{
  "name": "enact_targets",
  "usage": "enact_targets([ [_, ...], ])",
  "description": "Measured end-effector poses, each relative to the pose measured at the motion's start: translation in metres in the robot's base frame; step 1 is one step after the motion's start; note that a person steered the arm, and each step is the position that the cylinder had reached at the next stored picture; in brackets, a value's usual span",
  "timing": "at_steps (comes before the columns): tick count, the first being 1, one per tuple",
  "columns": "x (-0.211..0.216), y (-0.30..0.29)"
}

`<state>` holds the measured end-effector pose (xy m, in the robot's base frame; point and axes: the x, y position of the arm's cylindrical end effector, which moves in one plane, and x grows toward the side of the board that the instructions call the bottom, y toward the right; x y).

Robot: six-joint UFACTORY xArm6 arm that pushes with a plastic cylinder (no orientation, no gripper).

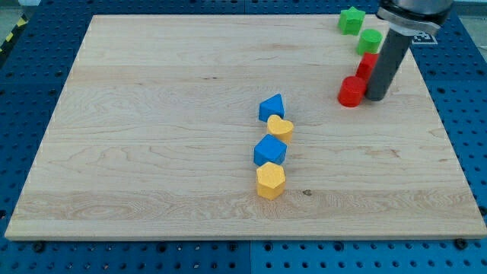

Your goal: Push red circle towards center left slightly

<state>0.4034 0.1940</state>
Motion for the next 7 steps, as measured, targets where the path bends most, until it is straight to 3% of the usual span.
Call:
enact_targets([
  [4,-0.009,-0.101],
  [7,-0.009,-0.140],
])
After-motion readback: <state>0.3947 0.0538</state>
